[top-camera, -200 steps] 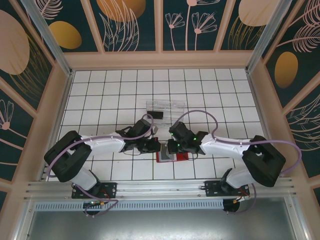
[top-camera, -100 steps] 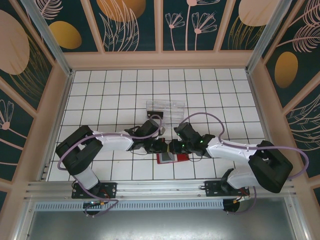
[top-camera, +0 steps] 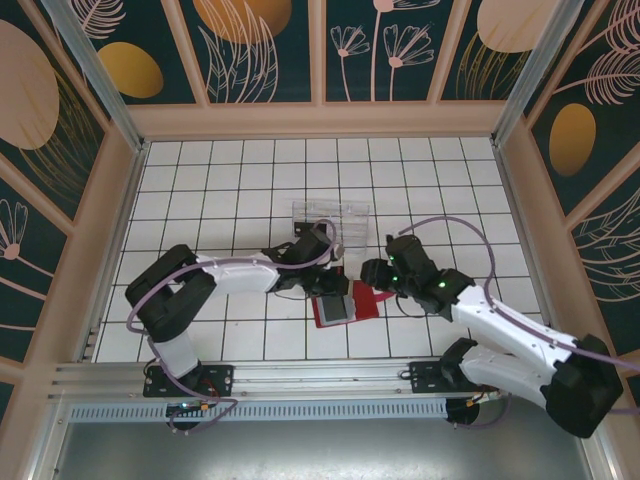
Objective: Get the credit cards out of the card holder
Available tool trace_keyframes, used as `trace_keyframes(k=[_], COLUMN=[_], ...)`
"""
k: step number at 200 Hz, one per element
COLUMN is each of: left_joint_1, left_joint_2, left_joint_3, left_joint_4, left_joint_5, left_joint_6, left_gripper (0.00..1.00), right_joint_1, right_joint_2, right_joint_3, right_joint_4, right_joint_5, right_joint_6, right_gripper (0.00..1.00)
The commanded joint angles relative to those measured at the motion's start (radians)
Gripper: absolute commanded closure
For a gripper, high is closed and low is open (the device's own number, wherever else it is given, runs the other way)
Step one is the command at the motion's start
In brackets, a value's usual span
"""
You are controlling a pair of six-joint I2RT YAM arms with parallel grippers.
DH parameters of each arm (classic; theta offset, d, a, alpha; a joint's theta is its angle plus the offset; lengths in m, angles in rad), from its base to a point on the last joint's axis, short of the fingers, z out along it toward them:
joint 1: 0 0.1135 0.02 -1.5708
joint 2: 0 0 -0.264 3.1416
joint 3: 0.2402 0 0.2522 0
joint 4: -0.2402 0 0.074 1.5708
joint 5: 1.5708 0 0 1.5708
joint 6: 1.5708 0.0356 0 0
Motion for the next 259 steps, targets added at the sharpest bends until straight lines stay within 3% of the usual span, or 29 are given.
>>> trace_keyframes(k=[1,75,167,220,259], left_joint_1=[-0.035,-0.122,-0.204,-0.197,-0.16], left_joint_2=[0.062,0.241,0.229,0.09,-0.046], left_joint_3=[0.086,0.263,0.267,0.318,0.215], left_joint_4=[-0.045,-0.194,-0.216,-0.286,-0.297], left_joint_5=[0.004,-0.028,0.057,-0.171,-0.267], left_joint_6=[0.027,0.065,0.116,0.127,0.091], left_gripper=[0.97,0.95,0.94,0.92,0.92], right_joint_1=[-0.038,-0.075,-0.077,-0.08,-0.09], right_joint_2=[-0.075,-0.126,-0.086,-0.056,-0.05], right_joint_3=[0.031,-0.006,0.0,0.012,-0.007], right_joint_4=[-0.136,-0.138,-0.093,-0.107,-0.08], right_joint_5=[0.112,0.077,0.038,0.034,-0.02], right_joint_6=[0.004,0.003,-0.008,0.005,0.021], right_gripper=[0.59,0.57,0.57,0.58,0.58])
